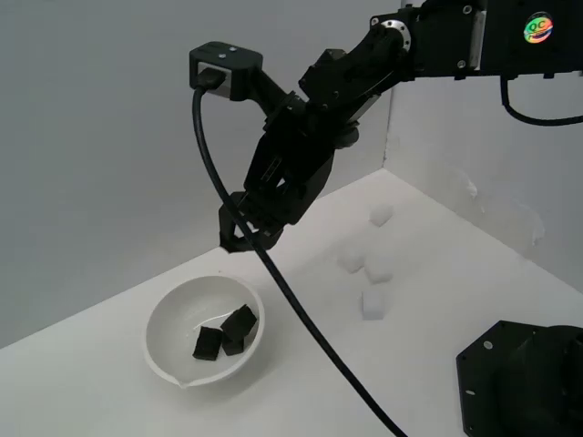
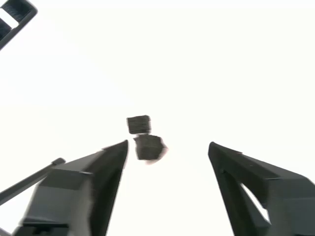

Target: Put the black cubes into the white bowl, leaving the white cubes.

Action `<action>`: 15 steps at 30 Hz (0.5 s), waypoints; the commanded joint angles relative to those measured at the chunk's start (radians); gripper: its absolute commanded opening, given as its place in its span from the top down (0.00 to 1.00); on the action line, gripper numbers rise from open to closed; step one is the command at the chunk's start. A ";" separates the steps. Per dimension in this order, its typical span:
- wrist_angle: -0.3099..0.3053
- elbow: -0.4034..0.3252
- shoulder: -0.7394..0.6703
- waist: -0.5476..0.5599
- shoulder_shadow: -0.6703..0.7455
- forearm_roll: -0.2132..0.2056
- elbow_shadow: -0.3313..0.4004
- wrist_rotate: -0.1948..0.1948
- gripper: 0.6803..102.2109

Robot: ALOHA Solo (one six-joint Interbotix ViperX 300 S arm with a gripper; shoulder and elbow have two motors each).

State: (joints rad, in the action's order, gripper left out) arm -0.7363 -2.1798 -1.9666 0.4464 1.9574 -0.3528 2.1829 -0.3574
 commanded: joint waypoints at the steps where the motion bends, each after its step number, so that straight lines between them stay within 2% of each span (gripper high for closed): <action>1: 0.000 -0.028 -0.058 -0.040 0.067 -0.005 0.021 -0.014 0.41; 4: 0.002 -0.071 -0.101 -0.097 0.109 0.002 0.061 -0.029 0.82; 6: 0.002 -0.095 -0.127 -0.130 0.137 0.002 0.087 -0.041 0.98; 12: 0.009 -0.178 -0.201 -0.239 0.210 0.002 0.172 -0.074 0.98; 15: 0.038 -0.232 -0.239 -0.279 0.250 0.002 0.222 -0.104 0.98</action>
State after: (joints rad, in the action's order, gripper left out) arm -0.7041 -2.3899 -2.1721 0.1764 2.1660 -0.3482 2.3899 -0.4433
